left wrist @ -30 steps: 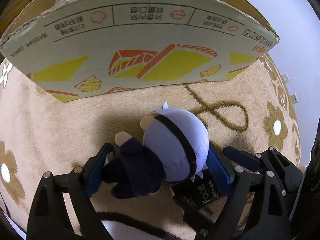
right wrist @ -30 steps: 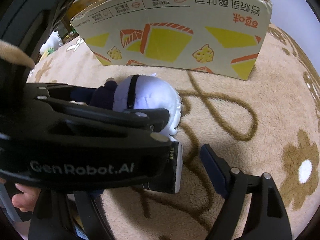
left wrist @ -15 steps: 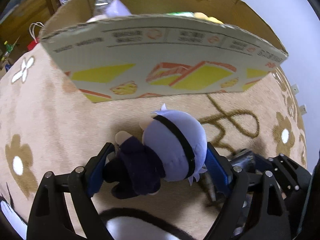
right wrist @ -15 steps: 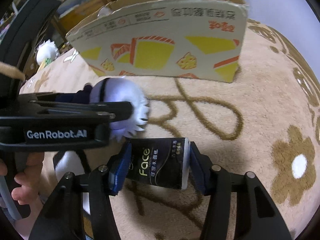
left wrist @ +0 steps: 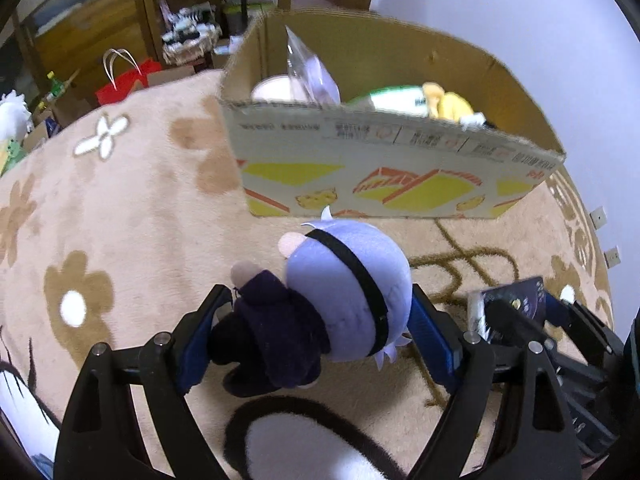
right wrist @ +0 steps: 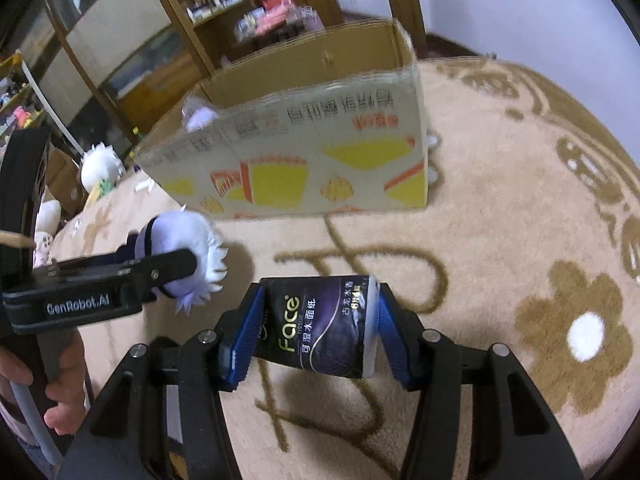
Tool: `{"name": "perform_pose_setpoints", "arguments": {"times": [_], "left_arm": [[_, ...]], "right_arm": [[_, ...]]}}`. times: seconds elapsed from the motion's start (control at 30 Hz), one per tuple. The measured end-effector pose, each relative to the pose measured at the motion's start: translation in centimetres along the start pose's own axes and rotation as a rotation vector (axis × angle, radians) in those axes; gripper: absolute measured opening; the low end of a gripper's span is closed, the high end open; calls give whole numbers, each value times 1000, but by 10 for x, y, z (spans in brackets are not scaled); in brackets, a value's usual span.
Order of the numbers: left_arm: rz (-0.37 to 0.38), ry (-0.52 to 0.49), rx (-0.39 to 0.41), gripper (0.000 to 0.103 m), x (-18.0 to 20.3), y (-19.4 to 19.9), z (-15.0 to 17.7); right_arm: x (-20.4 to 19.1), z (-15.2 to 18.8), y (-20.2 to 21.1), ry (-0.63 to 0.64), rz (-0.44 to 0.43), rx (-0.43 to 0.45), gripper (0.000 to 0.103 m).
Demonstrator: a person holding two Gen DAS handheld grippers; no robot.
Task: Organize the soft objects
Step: 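Lift and carry the doll and tissue pack over the box with both tools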
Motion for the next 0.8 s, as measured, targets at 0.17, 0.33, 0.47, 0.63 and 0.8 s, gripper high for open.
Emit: {"name": "perform_pose_setpoints", "arguments": {"times": [0.17, 0.33, 0.47, 0.63, 0.8], "left_arm": [[-9, -1, 135, 85, -5, 39, -1], [-35, -11, 297, 85, -9, 79, -6], [-47, -25, 449, 85, -7, 111, -10], [-58, -56, 563, 86, -1, 136, -18], [-80, -96, 617, 86, 5, 145, -27]], "right_arm": [[-1, -10, 28, 20, -5, 115, 58], [-13, -22, 48, 48, -2, 218, 58], [-23, -29, 61, 77, 13, 282, 58], [-26, -43, 77, 93, 12, 352, 58], [-28, -58, 89, 101, 21, 411, 58]]}}
Point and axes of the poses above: each gripper's, at about its wrist camera, not at the fingertips, and y roughly against the way its jaws point, x to its right, z to its underside, the point moved 5 cm from there along -y, roughly the way its jaws point, and after that the axes turned 2 degrees about y, right-handed, at the moved point
